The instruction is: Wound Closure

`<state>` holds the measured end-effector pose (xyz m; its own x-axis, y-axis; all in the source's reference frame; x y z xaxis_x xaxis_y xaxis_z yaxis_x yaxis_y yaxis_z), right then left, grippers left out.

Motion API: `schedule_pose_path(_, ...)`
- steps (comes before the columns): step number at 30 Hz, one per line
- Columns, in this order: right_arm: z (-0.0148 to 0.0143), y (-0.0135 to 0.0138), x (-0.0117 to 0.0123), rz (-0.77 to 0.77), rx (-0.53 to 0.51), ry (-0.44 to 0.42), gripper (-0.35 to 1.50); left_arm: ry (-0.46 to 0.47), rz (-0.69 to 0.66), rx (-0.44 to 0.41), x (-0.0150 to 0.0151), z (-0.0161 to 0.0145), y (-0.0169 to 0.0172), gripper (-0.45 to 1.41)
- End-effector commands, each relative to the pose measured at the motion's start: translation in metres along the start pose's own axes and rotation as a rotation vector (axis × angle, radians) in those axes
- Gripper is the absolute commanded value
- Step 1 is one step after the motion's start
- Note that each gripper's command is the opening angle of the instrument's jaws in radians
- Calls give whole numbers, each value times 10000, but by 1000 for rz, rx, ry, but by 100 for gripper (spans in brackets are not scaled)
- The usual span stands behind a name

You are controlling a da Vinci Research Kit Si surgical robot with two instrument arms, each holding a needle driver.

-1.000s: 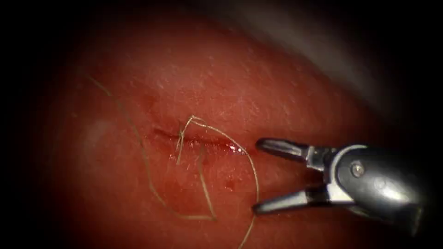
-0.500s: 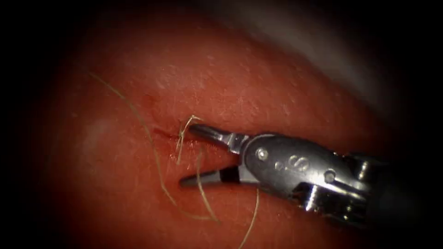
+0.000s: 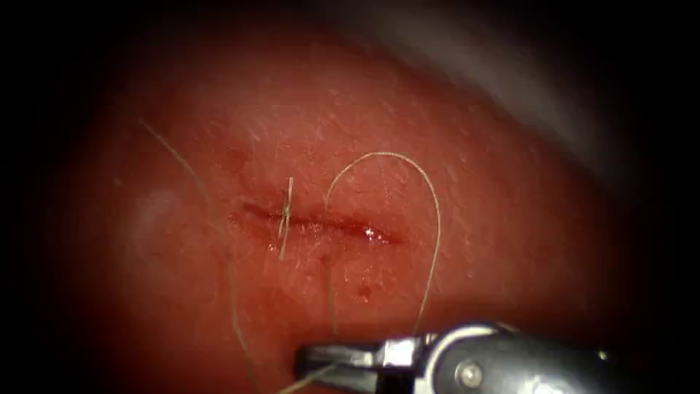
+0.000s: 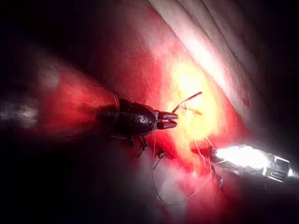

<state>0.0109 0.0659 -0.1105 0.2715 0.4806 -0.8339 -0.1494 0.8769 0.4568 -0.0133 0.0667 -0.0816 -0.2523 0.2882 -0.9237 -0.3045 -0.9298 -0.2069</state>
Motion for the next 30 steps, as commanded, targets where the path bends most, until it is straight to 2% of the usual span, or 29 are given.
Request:
schedule_pose_path(1, 8, -21, 6, -6, 20, 4, -35, -1, -1, -1, -6, 4, 5, -35)
schedule_pose_path(5, 8, -48, 16, -12, 41, 6, -35, -2, -1, 1, -6, 3, 4, -35)
schedule_pose_path(6, 8, -66, 23, -18, 66, 9, -35, -3, -1, 2, -7, 4, 3, -35)
schedule_pose_path(10, 8, -96, 34, 12, 126, 19, -35, -4, -1, 4, -8, 4, 2, -35)
schedule_pose_path(12, 10, -124, 48, 36, 202, 36, -35, -12, 2, 2, -10, 4, 2, -35)
schedule_pose_path(15, 12, -143, 61, 36, 234, 80, -35, -18, 4, 1, -12, 4, 1, -35)
schedule_pose_path(16, 11, -145, 64, 39, 215, 85, 5, -18, 5, 1, -13, 4, 1, -35)
schedule_pose_path(17, 10, -144, 67, 44, 187, 87, 57, -21, 0, 1, -14, 3, 0, -35)
schedule_pose_path(18, 8, -141, 69, 57, 158, 85, 98, -21, 0, 1, -14, 3, 0, -35)
schedule_pose_path(19, 2, -129, 73, 61, 115, 84, 128, -22, 1, 3, -15, 3, -1, -35)
schedule_pose_path(24, -29, -92, 79, 43, 52, 84, 141, -27, 4, 2, -18, 3, -1, -35)
schedule_pose_path(27, -59, -66, 83, 31, 37, 82, 141, -30, 6, 3, -20, 4, -1, -35)
schedule_pose_path(30, -83, -40, 80, -1, 23, 78, 133, -33, 7, 2, -21, 4, -1, -35)
